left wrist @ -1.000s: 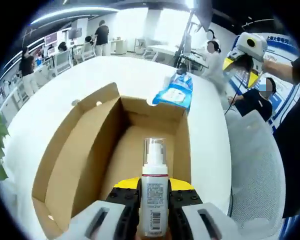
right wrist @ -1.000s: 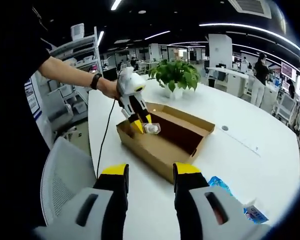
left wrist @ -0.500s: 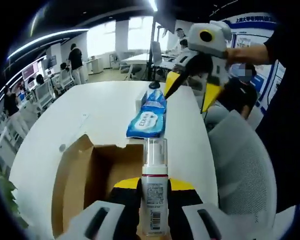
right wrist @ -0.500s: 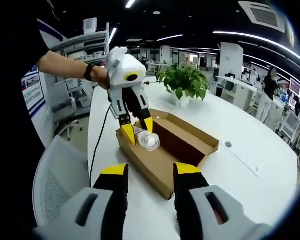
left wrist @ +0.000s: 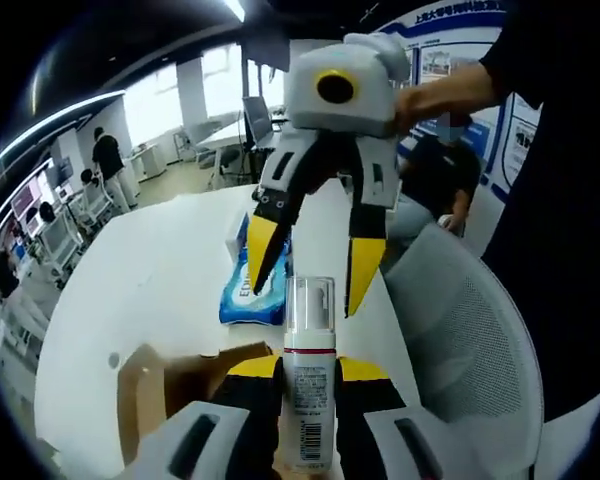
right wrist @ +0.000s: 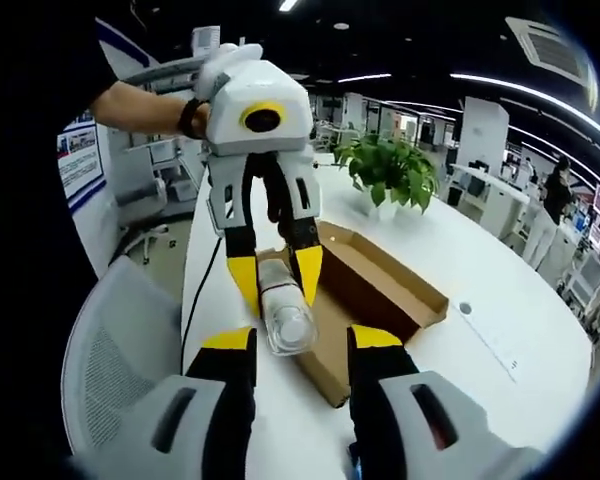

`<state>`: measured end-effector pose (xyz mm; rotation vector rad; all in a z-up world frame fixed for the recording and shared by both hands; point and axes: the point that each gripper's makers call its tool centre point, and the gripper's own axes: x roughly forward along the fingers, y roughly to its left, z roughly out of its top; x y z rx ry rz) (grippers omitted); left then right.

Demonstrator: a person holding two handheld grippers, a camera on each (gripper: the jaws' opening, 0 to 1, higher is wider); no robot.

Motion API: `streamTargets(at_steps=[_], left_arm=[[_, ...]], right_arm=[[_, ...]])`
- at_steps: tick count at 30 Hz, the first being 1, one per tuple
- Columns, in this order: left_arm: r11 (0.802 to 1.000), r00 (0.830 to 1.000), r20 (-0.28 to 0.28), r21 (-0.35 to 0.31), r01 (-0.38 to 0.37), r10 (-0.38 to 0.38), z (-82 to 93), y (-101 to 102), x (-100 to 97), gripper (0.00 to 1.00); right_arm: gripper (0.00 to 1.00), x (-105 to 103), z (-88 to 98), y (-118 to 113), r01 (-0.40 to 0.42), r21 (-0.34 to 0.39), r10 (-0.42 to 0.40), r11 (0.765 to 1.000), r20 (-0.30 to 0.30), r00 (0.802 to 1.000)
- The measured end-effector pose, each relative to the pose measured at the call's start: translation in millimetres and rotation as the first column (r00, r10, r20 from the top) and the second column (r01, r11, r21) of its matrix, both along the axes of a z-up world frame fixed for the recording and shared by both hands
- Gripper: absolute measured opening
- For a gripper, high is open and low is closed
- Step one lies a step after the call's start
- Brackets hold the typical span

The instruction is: Operate the shoe box by opening the lid, removing the specified soft item, and placing it in the target area until the item is outside and the box remains undamaged.

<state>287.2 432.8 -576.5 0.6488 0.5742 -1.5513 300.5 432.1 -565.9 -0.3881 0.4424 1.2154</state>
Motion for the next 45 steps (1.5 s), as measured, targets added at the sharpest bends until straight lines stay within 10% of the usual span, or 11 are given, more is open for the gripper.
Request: streamTargets(at_steps=[31,45], left_arm=[[0.990,0.989,-0.050,0.008,0.142,-0.141,7.0,-11.6,-28.3,0.30],[0.992,0.995,-0.079,-0.098,-0.075,0.067,15.6,16.3,-12.1,0.32]], right_arm=[[0.17,-20.9,7.8,3.3,-0.064,0.047,0.069,0.997,-0.122,0.990],[0.17,-18.7,5.9,-24.5,-0.014,0.033,0.019,0.999,-0.141,0.990]])
